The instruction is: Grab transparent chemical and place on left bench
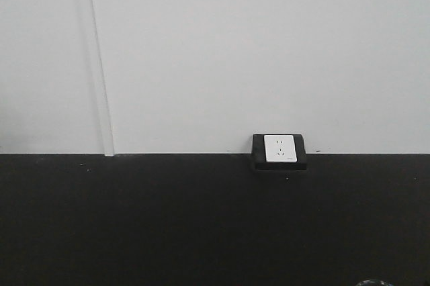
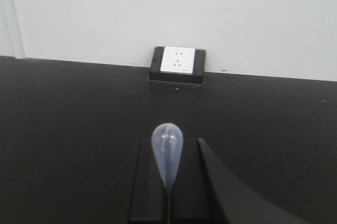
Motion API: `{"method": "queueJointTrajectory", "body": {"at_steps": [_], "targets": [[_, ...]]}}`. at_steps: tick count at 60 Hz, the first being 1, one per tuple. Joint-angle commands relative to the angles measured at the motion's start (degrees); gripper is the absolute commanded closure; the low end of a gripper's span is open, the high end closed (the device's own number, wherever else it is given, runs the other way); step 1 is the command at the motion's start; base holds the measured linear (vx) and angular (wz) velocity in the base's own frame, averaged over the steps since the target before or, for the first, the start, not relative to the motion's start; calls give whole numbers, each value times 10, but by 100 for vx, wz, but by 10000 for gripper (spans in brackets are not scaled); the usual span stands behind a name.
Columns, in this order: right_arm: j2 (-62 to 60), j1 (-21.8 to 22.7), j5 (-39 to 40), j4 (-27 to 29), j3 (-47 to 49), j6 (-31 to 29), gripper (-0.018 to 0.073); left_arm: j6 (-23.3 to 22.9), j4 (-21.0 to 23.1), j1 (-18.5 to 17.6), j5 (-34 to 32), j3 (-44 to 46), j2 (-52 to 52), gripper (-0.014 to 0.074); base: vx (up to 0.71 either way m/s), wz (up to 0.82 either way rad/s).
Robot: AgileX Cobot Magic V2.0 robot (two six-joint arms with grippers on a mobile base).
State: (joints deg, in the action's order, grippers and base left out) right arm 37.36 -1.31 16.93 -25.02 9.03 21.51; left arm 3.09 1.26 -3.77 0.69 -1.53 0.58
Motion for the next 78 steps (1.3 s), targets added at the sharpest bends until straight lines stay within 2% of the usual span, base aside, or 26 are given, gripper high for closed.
{"method": "queueJointTrajectory", "body": {"at_steps": [1,6,12,78], "targets": [[-67,3,-27,-45,16,56,562,-4,0,-1,-45,-9,11,600,0,0],[-110,3,-70,-74,16,86,562,-4,0,-1,-45,-9,11,600,0,0],[-152,3,-99,-84,16,97,562,-4,0,-1,-45,-9,11,600,0,0],[-170,3,-99,-83,16,97,562,-4,0,-1,-45,-9,11,600,-1,1]]}}
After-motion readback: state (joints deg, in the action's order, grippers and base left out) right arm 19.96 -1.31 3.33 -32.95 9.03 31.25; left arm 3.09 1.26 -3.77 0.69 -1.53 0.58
